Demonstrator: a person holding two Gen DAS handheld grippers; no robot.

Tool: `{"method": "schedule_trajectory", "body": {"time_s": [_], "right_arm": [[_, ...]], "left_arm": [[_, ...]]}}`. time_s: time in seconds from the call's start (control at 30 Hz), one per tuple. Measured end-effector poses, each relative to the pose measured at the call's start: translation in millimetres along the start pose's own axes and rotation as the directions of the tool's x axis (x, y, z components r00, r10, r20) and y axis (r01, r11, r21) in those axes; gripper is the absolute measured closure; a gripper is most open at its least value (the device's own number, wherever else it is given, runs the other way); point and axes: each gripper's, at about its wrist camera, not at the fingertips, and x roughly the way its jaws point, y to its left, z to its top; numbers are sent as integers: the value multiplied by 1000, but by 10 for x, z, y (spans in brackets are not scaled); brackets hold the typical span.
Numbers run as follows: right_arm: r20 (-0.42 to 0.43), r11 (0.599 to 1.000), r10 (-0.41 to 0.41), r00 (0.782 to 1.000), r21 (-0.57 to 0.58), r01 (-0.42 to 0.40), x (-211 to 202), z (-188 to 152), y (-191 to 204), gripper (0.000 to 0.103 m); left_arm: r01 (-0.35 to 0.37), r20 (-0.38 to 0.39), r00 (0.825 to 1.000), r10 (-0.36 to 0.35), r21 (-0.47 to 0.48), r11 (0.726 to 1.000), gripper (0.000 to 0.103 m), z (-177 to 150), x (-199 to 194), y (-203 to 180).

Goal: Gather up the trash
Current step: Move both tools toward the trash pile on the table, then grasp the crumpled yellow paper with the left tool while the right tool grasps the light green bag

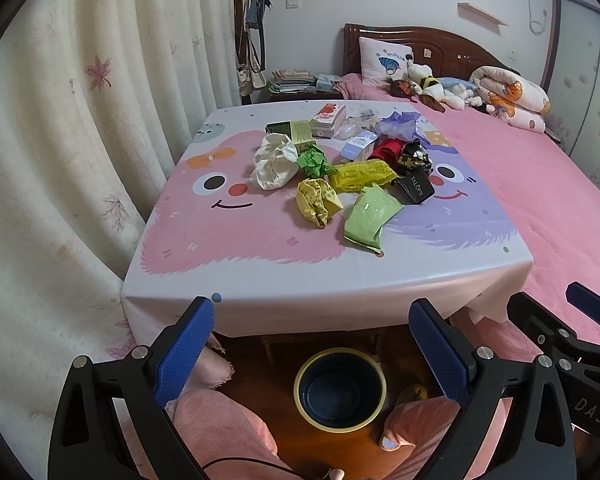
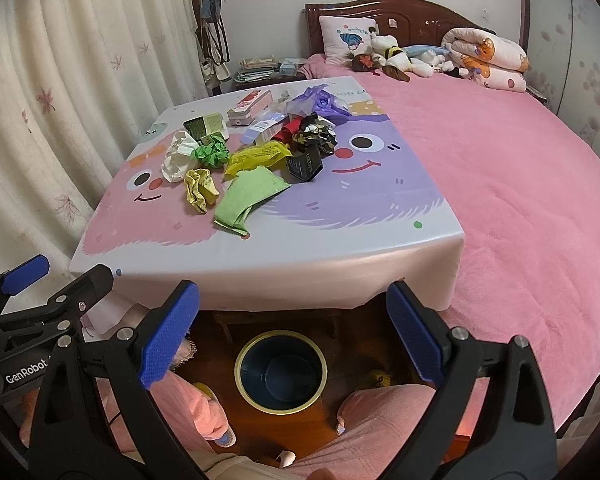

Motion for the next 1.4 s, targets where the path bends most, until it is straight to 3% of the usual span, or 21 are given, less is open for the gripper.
{"method": "schedule_trajectory", "body": {"time_s": [0.3,0.57,0.83,1.03,1.17,1.3,1.4], "right_arm": [[8,1000,-3,1000,-1,3,12,41,46,9],[9,1000,-5,1000,4,5,10,88,33,9],[15,1000,-6,1000,-1,6,77,179,39,9],[7,1000,10,1000,2,-10,195,331,24,9],[5,999,38,999,5,-38,304,489,32,9],[9,998,64,998,1,-64,426,665,46,10],[4,996,93,996,-1,-93,574,826,70,10]], "left_arm": [[8,23,1000,-8,-8,1000,4,25,-45,-57],[61,43,997,-60,-33,998,4,78,-103,37],[58,52,997,-55,-51,997,4,178,-85,154],[30,35,999,-31,32,999,4,357,-11,151],[39,59,997,-41,37,999,4,499,17,201],[81,17,997,-82,15,997,4,684,185,318],[54,4,999,-54,19,998,4,832,370,368]]}}
